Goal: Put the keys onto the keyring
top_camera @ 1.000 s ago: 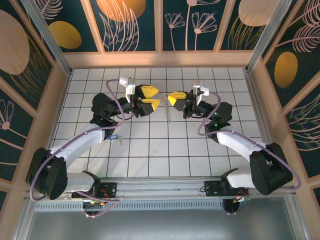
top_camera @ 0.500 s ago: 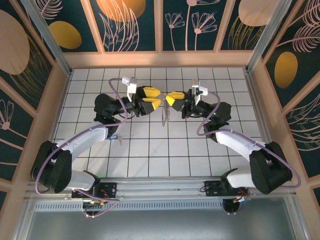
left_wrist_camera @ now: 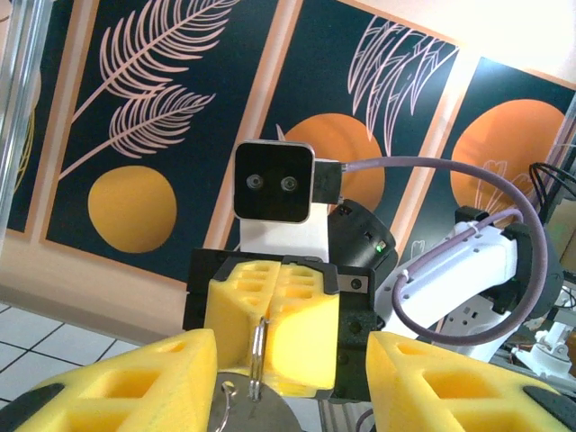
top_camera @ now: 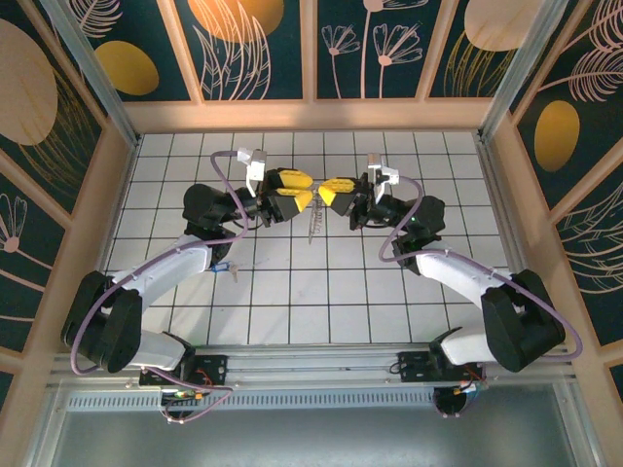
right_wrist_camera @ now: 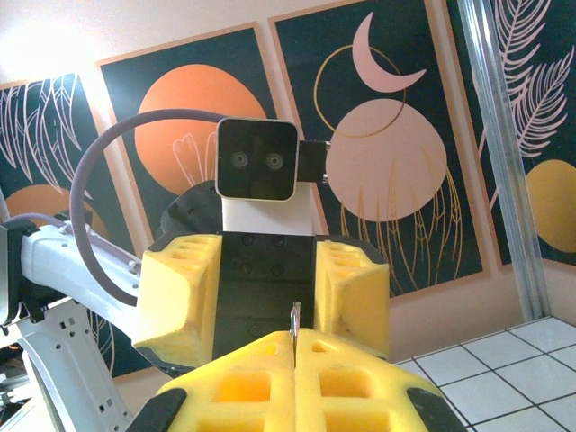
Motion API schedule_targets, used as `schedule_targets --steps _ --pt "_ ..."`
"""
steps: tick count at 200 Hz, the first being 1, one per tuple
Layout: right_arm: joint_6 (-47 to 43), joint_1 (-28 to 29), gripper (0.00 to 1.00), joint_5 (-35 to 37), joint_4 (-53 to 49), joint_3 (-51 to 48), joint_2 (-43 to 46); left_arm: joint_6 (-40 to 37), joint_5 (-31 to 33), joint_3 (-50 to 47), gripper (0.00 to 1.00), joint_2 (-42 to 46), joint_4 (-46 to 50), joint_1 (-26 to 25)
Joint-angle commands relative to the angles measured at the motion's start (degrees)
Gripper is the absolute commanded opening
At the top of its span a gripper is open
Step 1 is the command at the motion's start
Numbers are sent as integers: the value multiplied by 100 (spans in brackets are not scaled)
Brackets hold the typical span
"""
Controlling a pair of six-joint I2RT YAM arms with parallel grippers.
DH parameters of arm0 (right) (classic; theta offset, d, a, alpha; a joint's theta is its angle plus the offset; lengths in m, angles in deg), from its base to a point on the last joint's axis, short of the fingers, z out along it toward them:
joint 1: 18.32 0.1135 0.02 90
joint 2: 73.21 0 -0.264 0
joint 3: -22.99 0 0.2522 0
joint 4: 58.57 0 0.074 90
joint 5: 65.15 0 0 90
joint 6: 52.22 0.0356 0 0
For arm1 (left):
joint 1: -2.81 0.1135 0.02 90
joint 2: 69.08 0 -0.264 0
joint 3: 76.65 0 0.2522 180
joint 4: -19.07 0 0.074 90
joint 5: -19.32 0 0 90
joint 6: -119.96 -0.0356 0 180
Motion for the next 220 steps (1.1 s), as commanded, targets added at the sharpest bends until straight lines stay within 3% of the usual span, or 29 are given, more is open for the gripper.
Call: schedule_targets --steps 1,181,220 --pt "3 61 0 -106 378 213 -14 90 -127 161 44 -59 -276 47" --pt "-123 122 0 -176 188 265 -13 -116 66 209 20 -143 42 47" --pt "-174 122 0 -176 118 247 12 -196 102 224 7 -156 133 47"
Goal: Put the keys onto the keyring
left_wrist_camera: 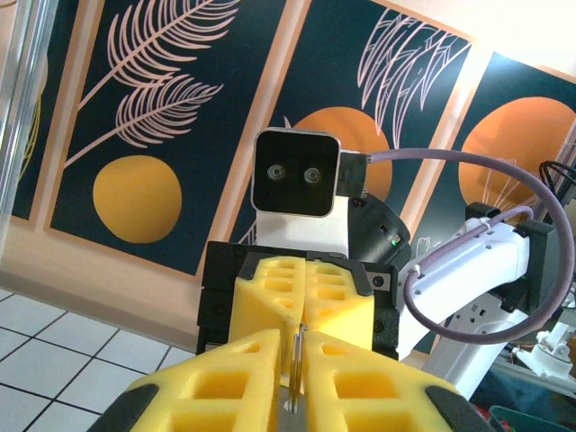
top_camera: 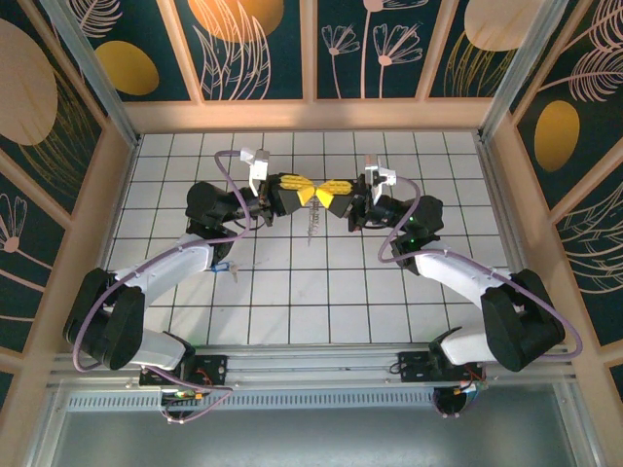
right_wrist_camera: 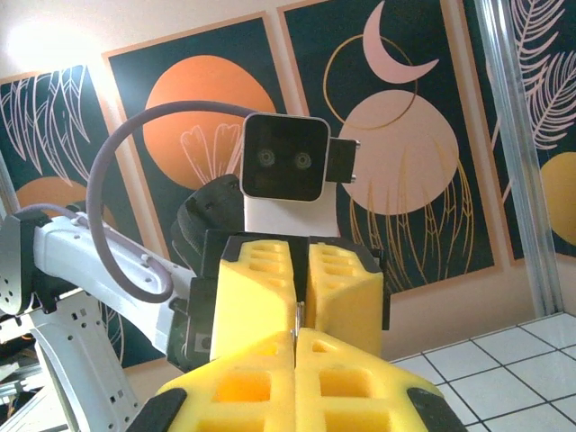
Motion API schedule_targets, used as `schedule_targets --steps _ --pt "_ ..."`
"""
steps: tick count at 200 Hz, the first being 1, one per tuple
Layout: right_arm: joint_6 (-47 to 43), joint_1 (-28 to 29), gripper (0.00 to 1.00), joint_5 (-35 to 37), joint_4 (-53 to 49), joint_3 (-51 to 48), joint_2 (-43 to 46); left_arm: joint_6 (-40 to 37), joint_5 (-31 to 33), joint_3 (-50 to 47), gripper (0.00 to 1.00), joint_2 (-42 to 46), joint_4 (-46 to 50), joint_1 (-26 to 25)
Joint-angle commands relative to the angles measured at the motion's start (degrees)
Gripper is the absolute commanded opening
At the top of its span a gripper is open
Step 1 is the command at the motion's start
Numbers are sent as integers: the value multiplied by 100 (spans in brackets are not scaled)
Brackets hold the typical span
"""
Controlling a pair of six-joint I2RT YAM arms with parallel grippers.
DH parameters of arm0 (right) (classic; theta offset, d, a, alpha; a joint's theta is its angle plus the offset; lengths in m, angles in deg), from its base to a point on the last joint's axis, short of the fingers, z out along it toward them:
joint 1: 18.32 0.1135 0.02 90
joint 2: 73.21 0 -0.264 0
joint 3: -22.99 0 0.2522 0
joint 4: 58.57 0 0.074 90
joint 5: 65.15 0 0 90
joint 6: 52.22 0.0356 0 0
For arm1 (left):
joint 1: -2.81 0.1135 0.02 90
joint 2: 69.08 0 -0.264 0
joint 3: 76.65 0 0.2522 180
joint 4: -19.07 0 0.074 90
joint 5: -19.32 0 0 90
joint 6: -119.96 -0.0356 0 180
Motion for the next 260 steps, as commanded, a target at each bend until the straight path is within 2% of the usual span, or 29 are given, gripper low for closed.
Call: schedule_targets --steps 1,12,26,40,49,60,82,115,146,199,227,244,260 --pt "-134 48 0 -82 202 212 19 -129 67 195 6 -55 7 47" --pt "-160 48 0 -82 134 219 36 -178 76 203 0 -55 63 47" --pt "-241 48 0 -12 -133 247 93 -272 82 218 0 -56 173 48" --pt "-333 -31 27 87 -563 252 249 -434 62 251 0 -34 394 47" --pt "-395 -147 39 150 -854 194 421 -618 58 280 0 3 627 47" --pt "-429 -321 50 203 -1160 85 681 -862 50 335 0 46 935 47" --pt "-593 -662 61 299 -1947 -157 1284 -1421 83 477 0 109 1576 47" --pt "-1181 -799 67 849 -3526 -359 2012 -2228 304 687 0 94 2522 39" --pt "-1201 -810 70 1600 -4188 -627 2230 -2865 925 949 0 116 3022 0" --pt "-857 -830 71 2381 -4261 -1040 2105 -3808 2027 466 0 360 2770 -307" --pt "-717 -836 71 2575 -4066 -1266 2079 -4537 1888 -160 0 565 1987 -451" --pt "-627 -827 80 2919 -4120 -1341 2109 -4788 1810 -327 0 676 1889 -487" --pt "-654 -824 82 3051 -4078 -1440 2109 -4859 1738 -555 0 744 1558 -489"
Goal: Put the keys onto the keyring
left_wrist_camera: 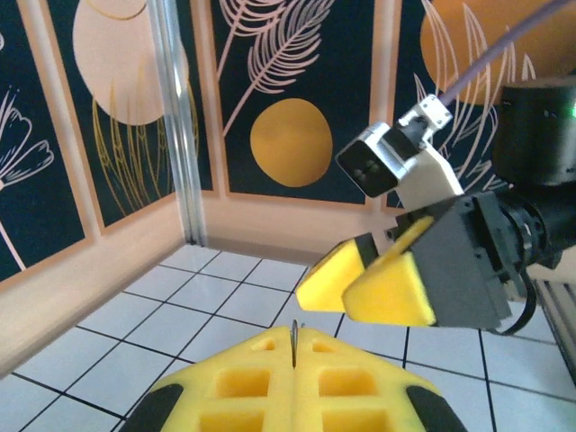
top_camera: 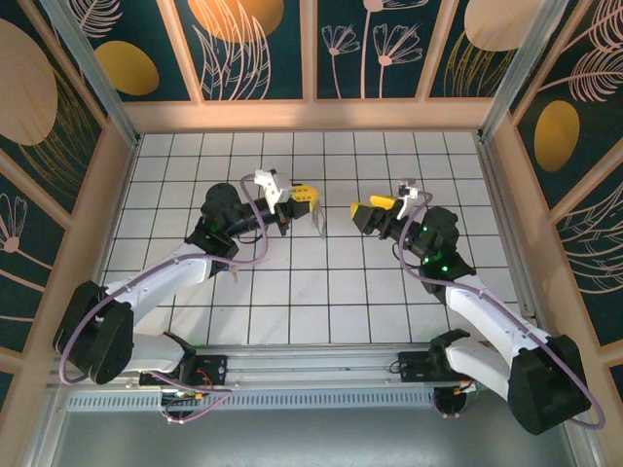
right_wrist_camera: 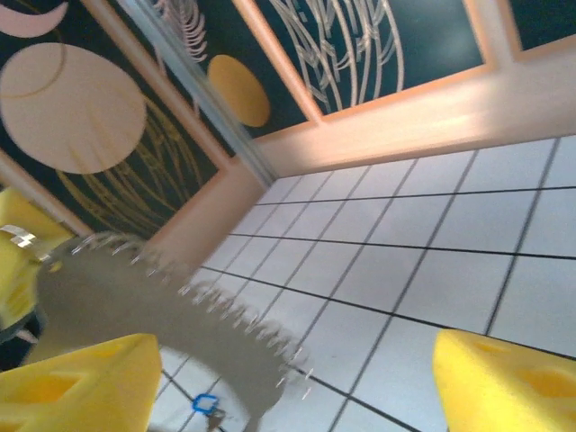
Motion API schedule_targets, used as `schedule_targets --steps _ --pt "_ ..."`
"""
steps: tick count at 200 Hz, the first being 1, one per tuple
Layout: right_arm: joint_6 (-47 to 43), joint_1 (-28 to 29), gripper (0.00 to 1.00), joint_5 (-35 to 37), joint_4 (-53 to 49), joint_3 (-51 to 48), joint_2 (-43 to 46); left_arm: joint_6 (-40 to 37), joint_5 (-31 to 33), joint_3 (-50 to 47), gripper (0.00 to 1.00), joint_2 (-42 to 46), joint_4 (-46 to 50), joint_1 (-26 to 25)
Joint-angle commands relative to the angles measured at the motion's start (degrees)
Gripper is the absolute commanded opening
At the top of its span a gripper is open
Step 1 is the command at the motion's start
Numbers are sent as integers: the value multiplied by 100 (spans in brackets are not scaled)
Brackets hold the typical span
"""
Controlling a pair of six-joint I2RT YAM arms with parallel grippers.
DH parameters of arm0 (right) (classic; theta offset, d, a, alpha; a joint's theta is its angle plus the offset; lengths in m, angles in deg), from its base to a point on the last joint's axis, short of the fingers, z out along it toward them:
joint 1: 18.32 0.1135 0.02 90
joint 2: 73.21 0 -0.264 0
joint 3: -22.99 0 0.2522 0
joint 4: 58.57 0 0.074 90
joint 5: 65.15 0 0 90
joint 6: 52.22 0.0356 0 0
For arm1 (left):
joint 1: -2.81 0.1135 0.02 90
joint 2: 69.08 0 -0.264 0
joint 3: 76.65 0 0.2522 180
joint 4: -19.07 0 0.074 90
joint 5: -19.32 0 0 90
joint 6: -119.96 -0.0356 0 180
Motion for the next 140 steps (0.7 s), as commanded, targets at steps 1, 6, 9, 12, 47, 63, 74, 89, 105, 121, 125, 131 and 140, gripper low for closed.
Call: schedule_targets --steps 1,6,9,12,47,63,74,89,105,121,125,131,140 --pt "105 -30 82 457 205 -151 42 -548 -33 -248 0 246 -859 -23" --pt "100 -32 83 480 244 -194 41 -537 -83 -306 0 268 -949 -20" --pt "92 -26 83 481 275 -216 34 -536 -118 -347 0 278 -1045 -21" --pt "77 -28 83 469 297 -240 27 -531 -166 -387 0 281 -1145 -21" --pt "44 -30 81 432 552 -491 -75 -253 -492 -511 0 221 -1628 -23" --pt "52 -30 80 463 652 -618 -64 -60 -578 -465 0 194 -1690 -23" --pt "51 -33 80 468 744 -708 -63 30 -684 -494 0 172 -1862 -23" --pt "39 -34 80 485 852 -810 -66 187 -770 -552 0 126 -2188 -23" --pt "13 -37 80 522 939 -895 -72 391 -908 -512 0 25 -2468 -22" --pt "-1 -41 80 560 1035 -975 -67 729 -1080 -376 0 -112 -2750 -23" --pt "-1 -37 80 561 1051 -987 -68 824 -1146 -340 0 -141 -2832 -21" --pt "-1 -42 80 561 1082 -999 -75 920 -1215 -300 0 -187 -2964 -23" --pt "-9 -35 80 560 1120 -1019 -88 1077 -1295 -256 0 -246 -3198 -22"
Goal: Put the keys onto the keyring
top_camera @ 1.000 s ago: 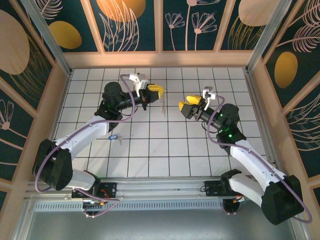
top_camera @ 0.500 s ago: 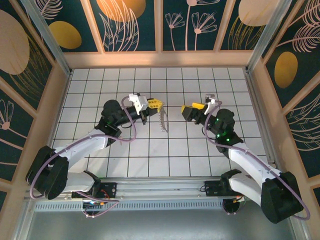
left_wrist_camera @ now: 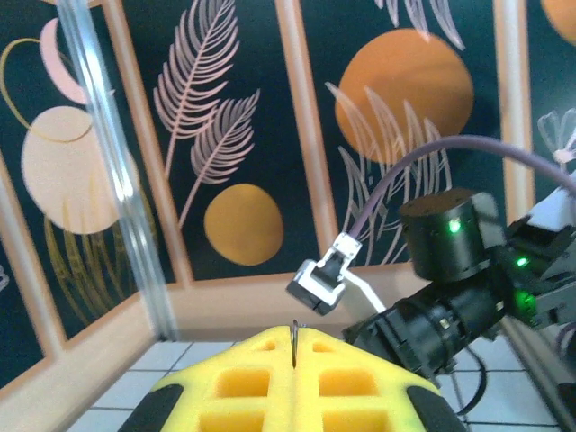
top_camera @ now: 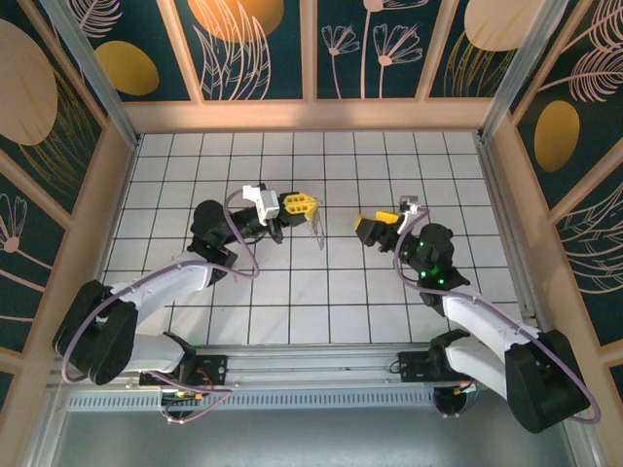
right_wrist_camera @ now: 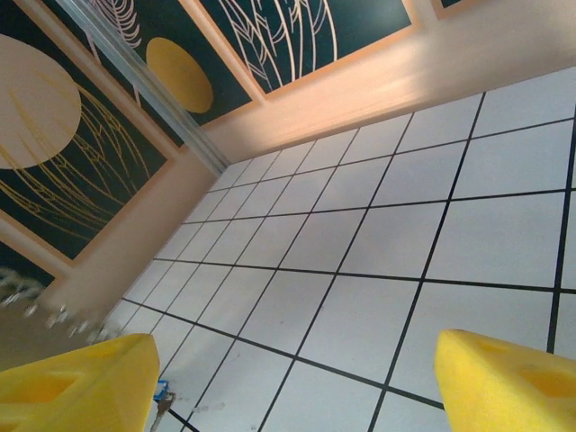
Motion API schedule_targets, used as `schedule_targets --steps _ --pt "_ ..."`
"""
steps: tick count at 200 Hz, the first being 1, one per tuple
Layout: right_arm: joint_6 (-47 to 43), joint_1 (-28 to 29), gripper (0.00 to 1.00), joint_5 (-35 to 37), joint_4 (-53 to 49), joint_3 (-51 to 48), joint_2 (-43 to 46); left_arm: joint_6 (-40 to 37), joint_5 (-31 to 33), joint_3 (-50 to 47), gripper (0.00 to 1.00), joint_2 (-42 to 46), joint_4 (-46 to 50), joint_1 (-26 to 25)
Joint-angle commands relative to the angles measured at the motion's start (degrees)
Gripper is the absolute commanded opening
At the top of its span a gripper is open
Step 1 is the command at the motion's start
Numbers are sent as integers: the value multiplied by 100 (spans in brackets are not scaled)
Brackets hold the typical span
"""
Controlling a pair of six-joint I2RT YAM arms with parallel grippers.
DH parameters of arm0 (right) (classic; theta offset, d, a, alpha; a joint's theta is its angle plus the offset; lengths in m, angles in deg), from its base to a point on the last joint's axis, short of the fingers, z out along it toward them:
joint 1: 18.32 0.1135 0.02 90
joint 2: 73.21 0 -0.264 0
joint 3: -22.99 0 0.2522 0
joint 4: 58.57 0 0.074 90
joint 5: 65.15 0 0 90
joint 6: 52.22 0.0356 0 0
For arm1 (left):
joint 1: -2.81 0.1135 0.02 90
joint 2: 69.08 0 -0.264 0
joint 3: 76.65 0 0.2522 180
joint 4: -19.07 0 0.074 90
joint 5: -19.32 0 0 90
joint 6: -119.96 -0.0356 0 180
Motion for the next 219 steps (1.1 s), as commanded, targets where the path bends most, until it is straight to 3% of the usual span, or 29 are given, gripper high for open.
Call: schedule_targets --steps 1,97,164,219 --pt "-49 -34 80 99 443 -89 -25 603 -425 263 0 -159 -1013 -14" --pt "-31 -40 80 130 843 -330 -266 1818 -987 551 0 -584 -2603 -41" --pt "36 -36 80 61 1089 -304 -553 1870 -982 618 0 -576 -2628 -73" --pt "239 60 78 -95 1027 -369 -566 1420 -274 547 0 -317 -1985 -65"
